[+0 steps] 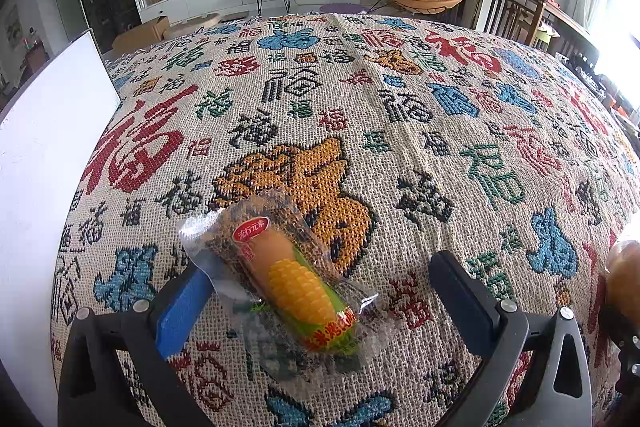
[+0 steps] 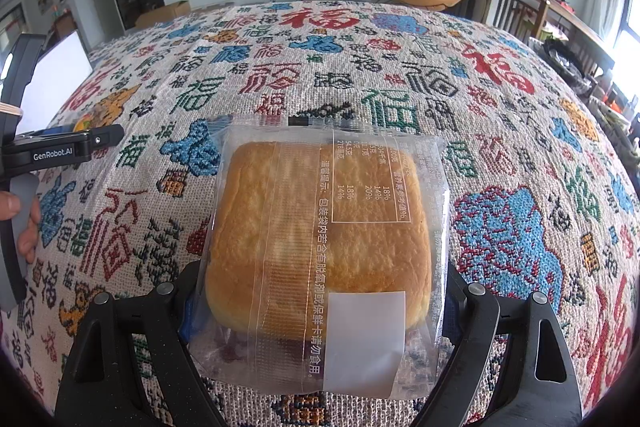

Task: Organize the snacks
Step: 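Grasp the corn candy with the left tool while the right tool holds the cake, then carry the corn candy and square cake into the white box and open both tools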

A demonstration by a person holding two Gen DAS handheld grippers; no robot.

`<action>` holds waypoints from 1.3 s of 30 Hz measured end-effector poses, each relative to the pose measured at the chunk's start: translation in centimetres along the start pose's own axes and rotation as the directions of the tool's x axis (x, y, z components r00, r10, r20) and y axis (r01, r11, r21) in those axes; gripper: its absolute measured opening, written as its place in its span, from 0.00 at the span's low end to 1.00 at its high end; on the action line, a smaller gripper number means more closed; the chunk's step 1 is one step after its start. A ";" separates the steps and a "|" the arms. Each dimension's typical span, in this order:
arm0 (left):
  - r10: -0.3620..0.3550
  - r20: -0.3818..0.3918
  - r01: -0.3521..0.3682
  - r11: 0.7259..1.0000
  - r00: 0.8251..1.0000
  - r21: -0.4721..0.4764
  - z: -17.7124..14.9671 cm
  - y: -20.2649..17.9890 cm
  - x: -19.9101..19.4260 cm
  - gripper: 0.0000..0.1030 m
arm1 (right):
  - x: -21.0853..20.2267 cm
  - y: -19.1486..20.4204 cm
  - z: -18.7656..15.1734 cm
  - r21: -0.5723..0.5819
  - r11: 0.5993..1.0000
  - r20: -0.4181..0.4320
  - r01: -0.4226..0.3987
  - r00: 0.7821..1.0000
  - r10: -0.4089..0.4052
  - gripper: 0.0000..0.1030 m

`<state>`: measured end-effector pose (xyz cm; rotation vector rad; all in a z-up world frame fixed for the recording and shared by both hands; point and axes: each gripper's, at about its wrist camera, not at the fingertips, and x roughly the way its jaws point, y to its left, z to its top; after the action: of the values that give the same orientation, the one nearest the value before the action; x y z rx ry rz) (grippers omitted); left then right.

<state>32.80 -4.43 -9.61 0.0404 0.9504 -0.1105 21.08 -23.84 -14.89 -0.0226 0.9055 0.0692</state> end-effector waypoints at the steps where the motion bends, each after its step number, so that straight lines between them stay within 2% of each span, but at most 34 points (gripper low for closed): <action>1: 0.000 0.000 0.000 1.000 1.000 0.000 0.0 0.0 0.0 1.00 | 0.0 0.0 0.0 0.000 1.000 0.000 0.000 1.000 0.000 0.86; 6: -0.004 -0.002 0.004 1.000 1.000 0.002 0.0 0.0 -0.1 1.00 | 0.0 0.0 0.1 0.000 1.000 0.000 0.000 1.000 0.000 0.86; 9: -0.055 -0.067 0.059 0.997 0.996 0.056 0.3 0.3 -0.2 1.00 | 0.0 0.0 0.1 0.000 1.000 0.000 0.000 1.000 0.000 0.86; 12: -0.105 -0.098 0.108 0.994 0.990 0.027 0.7 1.1 -0.6 0.98 | 0.0 0.0 0.0 0.000 1.000 0.000 0.000 1.000 0.000 0.86; 14: -0.099 -0.107 0.102 0.994 0.989 0.024 1.0 1.0 -0.9 0.85 | 0.0 0.0 0.0 0.000 1.000 0.000 0.000 1.000 0.000 0.86; 16: -0.033 -0.119 0.042 0.997 0.992 0.068 0.7 0.3 -1.0 0.75 | 0.0 0.0 0.1 0.000 1.000 0.001 0.000 1.000 0.000 0.86; 18: -0.043 -0.092 0.050 0.996 0.995 0.077 0.1 0.1 -1.6 0.63 | 0.0 0.0 0.0 0.000 1.000 0.001 0.000 1.000 0.000 0.86; 19: -0.039 -0.067 0.044 0.996 0.997 0.075 -0.1 0.2 -1.9 0.52 | 0.0 0.0 0.0 0.000 1.000 0.001 0.000 1.000 0.000 0.86; 22: -0.081 -0.029 0.081 0.996 0.996 0.025 -0.4 1.1 -2.6 0.41 | 0.0 0.0 0.0 -0.001 1.000 0.001 0.000 1.000 0.000 0.86; 23: -0.084 -0.013 0.084 0.996 0.996 0.015 -0.4 1.4 -2.9 0.32 | 0.0 0.0 0.0 0.000 1.000 0.001 0.000 1.000 0.000 0.86; 26: -0.116 0.021 0.117 0.993 0.993 -0.013 -0.4 2.1 -3.8 0.28 | 0.0 0.0 0.0 0.000 1.000 0.001 -0.001 1.000 0.001 0.86; 31: -0.128 0.060 0.127 0.992 0.990 0.021 -1.5 1.7 -5.0 0.26 | 0.0 0.0 0.0 -0.001 1.000 0.001 0.000 1.000 0.000 0.86; 33: -0.159 0.087 0.160 0.987 0.983 -0.002 -1.9 1.9 -6.2 0.23 | 0.1 -0.1 0.0 0.003 1.000 0.003 -0.005 1.000 0.005 0.86; 36: -0.213 0.134 0.222 0.973 0.968 -0.058 -3.1 2.7 -8.8 0.21 | -0.9 -0.8 -0.8 0.033 0.999 0.028 -0.035 0.999 0.034 0.84; 39: -0.247 0.159 0.265 0.959 0.956 -0.100 -4.6 3.7 -10.6 0.21 | -2.6 -1.6 -2.0 0.067 0.991 0.050 -0.117 0.992 0.113 0.82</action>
<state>23.38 0.39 -3.73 -0.2015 0.8116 -0.2921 18.05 -25.62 -14.08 0.0955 0.8623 0.1450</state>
